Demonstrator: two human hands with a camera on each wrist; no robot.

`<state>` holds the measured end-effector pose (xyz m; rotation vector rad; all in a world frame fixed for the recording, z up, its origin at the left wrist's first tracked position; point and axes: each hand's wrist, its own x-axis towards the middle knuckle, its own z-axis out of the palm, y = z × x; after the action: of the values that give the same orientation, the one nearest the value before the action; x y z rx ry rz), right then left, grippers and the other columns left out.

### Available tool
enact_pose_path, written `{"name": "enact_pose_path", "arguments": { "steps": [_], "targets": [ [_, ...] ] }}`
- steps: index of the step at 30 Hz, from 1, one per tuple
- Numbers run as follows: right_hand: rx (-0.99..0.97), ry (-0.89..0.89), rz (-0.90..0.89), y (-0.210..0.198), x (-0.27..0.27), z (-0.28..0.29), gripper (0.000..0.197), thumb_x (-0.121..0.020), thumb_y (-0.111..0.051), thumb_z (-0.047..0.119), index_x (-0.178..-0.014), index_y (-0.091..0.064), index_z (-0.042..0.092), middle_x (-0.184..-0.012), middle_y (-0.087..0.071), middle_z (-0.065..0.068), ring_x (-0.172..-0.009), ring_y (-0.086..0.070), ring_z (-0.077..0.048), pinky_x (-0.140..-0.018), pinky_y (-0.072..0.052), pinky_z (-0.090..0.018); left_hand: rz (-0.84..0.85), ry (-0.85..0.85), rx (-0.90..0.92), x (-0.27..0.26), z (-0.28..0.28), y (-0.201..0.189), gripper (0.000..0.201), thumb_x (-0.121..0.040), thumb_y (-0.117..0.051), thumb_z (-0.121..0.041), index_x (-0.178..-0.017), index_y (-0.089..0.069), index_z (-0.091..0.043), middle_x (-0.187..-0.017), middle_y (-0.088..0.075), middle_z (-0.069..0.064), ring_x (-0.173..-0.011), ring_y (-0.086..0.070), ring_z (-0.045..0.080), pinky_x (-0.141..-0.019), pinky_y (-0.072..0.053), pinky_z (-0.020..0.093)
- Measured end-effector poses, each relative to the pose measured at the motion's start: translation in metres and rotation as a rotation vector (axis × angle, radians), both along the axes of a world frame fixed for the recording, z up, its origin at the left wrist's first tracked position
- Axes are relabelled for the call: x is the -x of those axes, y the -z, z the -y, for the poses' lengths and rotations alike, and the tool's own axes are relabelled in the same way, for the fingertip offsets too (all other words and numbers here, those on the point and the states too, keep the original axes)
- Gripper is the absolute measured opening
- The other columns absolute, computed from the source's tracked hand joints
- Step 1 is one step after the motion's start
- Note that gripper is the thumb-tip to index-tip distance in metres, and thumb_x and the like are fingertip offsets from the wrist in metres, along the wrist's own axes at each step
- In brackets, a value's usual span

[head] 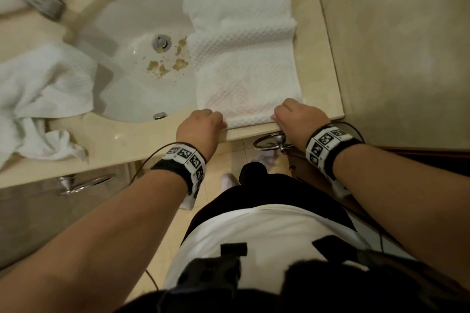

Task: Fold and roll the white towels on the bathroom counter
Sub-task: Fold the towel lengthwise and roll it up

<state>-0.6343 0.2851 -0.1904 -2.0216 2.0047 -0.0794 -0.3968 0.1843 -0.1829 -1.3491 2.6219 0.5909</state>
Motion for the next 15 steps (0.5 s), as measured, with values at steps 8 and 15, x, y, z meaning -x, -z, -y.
{"name": "enact_pose_path", "arguments": {
  "steps": [8,15],
  "targets": [
    [-0.090,0.133,0.128,0.006,0.006,-0.009,0.010,-0.092,-0.056,0.011,-0.101,-0.061,0.010,-0.102,-0.051,-0.009,-0.085,-0.051,-0.028,-0.066,-0.053,-0.041,-0.091,0.133,0.164,-0.031,-0.009,0.008,0.048,-0.070,-0.078,0.006,-0.111,-0.078,-0.019,-0.097,-0.066,0.011,-0.087,-0.060,0.036,-0.074,-0.046,0.042],
    [-0.014,0.166,-0.028,-0.001,0.016,-0.013,0.016,-0.086,-0.073,0.024,-0.101,-0.072,0.028,-0.095,-0.062,-0.003,-0.088,-0.056,-0.032,-0.076,-0.037,-0.040,-0.071,-0.066,0.058,-0.028,0.002,0.002,0.021,-0.090,-0.069,-0.017,-0.110,-0.077,-0.020,-0.096,-0.073,0.008,-0.091,-0.065,0.036,-0.082,-0.048,0.045]
  ]
}}
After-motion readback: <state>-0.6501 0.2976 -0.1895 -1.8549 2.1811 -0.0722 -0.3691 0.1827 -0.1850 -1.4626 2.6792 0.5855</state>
